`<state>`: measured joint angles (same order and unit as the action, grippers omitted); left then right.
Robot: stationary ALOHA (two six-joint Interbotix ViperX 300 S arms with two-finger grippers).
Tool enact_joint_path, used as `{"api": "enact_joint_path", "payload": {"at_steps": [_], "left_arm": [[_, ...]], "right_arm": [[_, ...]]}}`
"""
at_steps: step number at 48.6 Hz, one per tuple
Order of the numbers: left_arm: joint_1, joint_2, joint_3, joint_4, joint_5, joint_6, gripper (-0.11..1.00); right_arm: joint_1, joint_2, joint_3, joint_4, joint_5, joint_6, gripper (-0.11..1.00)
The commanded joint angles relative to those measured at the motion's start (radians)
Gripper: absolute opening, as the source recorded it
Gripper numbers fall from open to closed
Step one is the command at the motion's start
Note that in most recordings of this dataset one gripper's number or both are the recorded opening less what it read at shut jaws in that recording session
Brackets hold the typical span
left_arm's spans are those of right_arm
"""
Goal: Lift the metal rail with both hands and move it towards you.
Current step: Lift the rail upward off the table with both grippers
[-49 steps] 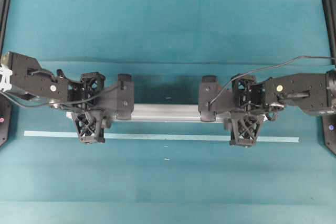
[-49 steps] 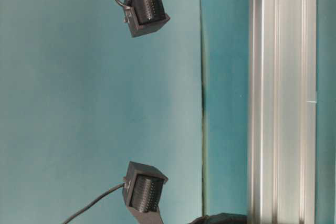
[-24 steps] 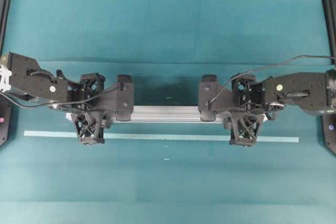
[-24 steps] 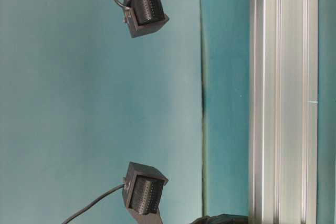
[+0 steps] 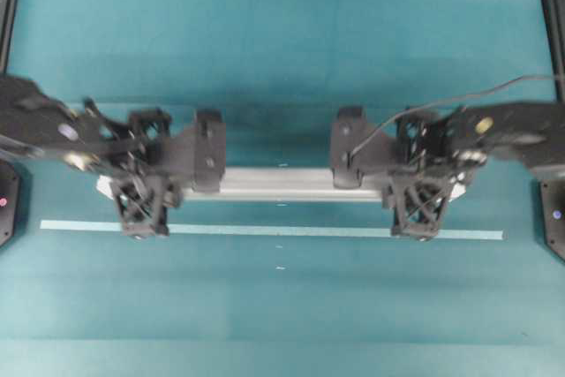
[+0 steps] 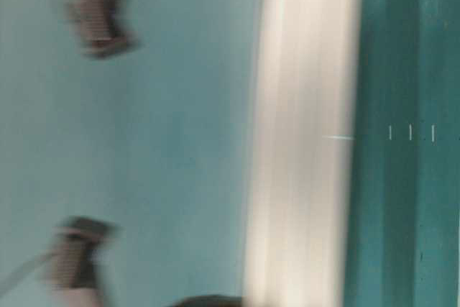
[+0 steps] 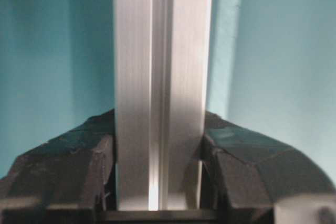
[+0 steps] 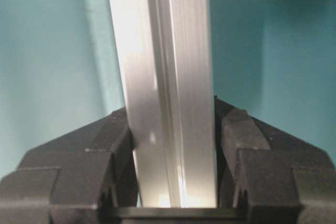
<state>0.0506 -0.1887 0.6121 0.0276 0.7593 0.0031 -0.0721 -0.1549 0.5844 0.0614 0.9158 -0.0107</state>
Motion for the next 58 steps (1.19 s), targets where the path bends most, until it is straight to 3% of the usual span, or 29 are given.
{"api": "enact_joint_path", "payload": {"at_steps": [1, 16, 32, 45, 58], "left_arm": [[0.002, -0.086, -0.103, -0.002, 0.098, -0.002, 0.28], [-0.008, -0.175, -0.307, -0.002, 0.344, -0.006, 0.29], [-0.029, -0.143, -0.594, -0.002, 0.589, -0.008, 0.29], [-0.057, -0.101, -0.759, -0.002, 0.646, -0.009, 0.28], [-0.057, -0.104, -0.759, -0.002, 0.649, -0.009, 0.29]], "right_arm": [[-0.005, -0.052, -0.077, 0.008, 0.086, 0.015, 0.39], [-0.005, -0.095, -0.308, 0.009, 0.446, 0.057, 0.39], [-0.005, -0.092, -0.569, 0.005, 0.669, 0.137, 0.39], [0.017, -0.071, -0.795, 0.005, 0.746, 0.190, 0.39], [0.020, -0.067, -0.813, 0.005, 0.747, 0.192, 0.39]]}}
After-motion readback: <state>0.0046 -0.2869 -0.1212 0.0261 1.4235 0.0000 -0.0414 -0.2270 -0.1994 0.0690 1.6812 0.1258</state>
